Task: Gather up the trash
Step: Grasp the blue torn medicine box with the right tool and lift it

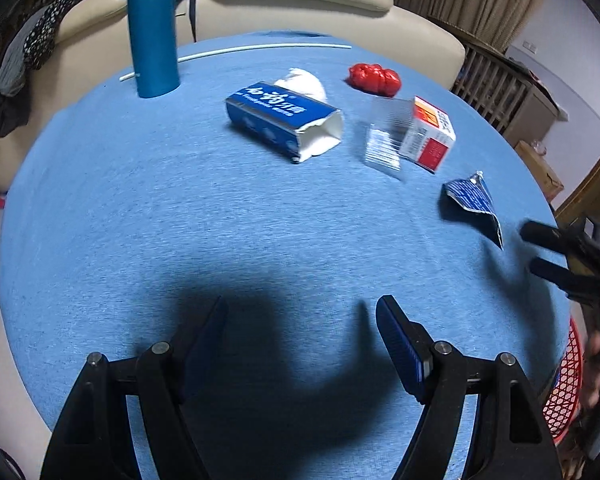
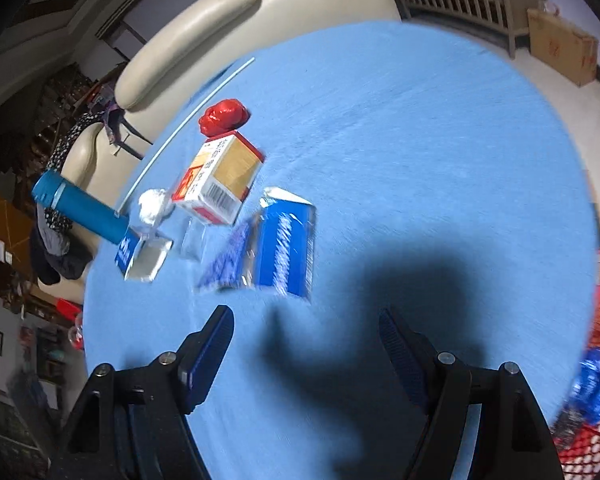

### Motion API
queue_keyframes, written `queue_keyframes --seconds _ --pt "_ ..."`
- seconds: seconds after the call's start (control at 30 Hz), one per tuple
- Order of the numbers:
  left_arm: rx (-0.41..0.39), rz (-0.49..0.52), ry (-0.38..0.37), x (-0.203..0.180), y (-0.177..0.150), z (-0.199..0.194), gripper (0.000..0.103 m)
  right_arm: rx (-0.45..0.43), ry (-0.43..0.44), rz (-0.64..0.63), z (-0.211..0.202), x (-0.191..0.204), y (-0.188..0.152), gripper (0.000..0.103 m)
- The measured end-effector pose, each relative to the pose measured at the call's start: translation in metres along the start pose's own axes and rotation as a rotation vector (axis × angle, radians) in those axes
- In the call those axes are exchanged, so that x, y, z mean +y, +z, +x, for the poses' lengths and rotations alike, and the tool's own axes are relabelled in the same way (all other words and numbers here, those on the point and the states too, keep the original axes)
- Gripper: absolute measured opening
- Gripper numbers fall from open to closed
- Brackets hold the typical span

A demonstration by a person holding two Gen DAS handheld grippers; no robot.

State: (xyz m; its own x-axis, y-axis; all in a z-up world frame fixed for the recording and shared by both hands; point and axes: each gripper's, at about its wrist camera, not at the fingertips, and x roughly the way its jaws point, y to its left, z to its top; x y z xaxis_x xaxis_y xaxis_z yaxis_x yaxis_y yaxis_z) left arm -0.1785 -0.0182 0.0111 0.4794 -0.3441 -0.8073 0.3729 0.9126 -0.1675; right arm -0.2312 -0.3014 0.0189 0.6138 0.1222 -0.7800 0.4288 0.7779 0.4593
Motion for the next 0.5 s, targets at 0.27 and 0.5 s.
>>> queue_keyframes --seconds 0.27,0.5 --pt "-0.022 -0.007 -0.027 0.012 0.005 0.002 0.079 -0.004 -0.102 -0.064 0.036 0.026 0.039 0.083" --pt "-0.047 0.032 -0.022 0.009 0.004 0.004 0.084 0.01 -0.24 -0.431 0.069 0.094 0.015 0.079"
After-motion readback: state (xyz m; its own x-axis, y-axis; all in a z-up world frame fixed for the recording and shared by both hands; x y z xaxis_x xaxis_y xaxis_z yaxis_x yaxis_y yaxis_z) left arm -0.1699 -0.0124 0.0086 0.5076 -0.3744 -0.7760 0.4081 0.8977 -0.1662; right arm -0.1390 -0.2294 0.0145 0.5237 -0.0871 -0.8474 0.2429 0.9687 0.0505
